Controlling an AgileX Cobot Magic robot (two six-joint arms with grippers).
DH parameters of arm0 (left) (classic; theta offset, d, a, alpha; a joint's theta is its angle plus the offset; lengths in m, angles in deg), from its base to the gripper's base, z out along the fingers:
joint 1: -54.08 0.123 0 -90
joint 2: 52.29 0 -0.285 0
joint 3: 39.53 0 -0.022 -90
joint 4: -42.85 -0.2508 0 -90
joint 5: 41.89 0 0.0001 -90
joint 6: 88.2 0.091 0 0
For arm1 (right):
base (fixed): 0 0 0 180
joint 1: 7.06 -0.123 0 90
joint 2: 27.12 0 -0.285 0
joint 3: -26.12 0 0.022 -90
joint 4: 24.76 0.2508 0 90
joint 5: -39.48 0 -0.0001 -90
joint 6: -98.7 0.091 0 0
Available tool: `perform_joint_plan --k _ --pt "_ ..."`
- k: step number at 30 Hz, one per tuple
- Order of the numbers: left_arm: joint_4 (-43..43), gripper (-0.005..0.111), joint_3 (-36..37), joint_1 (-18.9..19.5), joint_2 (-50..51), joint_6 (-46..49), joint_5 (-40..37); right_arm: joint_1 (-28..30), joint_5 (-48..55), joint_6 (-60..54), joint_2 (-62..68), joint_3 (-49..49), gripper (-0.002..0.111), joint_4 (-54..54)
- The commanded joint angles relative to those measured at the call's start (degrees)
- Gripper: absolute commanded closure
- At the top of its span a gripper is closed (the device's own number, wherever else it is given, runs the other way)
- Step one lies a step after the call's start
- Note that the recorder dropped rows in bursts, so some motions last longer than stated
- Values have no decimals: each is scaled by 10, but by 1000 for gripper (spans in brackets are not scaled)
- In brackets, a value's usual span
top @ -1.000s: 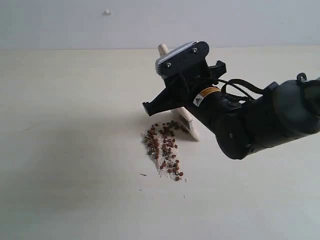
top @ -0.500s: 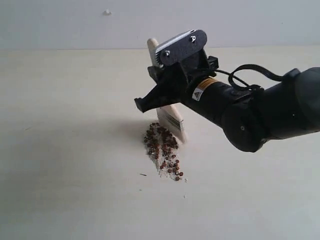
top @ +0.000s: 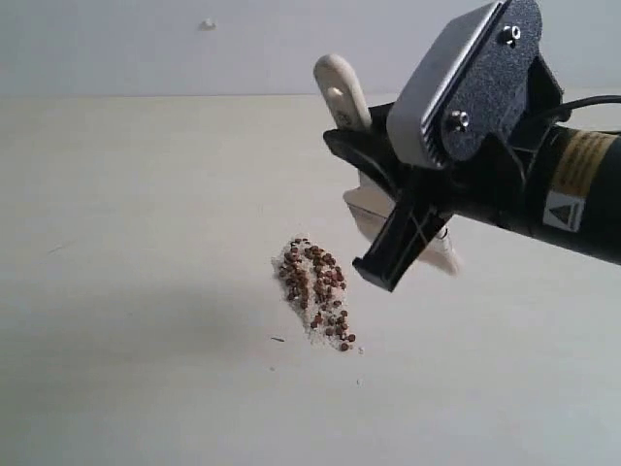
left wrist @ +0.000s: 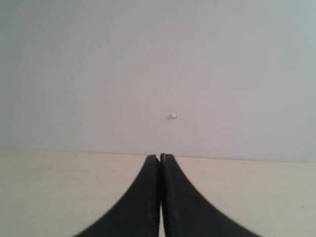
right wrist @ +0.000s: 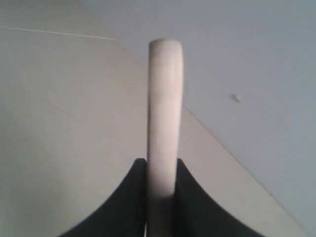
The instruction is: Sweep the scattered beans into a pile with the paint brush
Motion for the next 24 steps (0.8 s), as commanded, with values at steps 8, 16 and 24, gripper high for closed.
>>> perform_joint_plan --k 8,16,24 --pt "-2 107 2 1 -4 -4 0 139 -128 247 95 -35 108 -357" --pt "-2 107 2 1 -4 -4 0 299 -427 428 206 -128 108 -546" --pt "-2 107 2 1 -4 -4 0 332 -482 492 292 -154 108 -615"
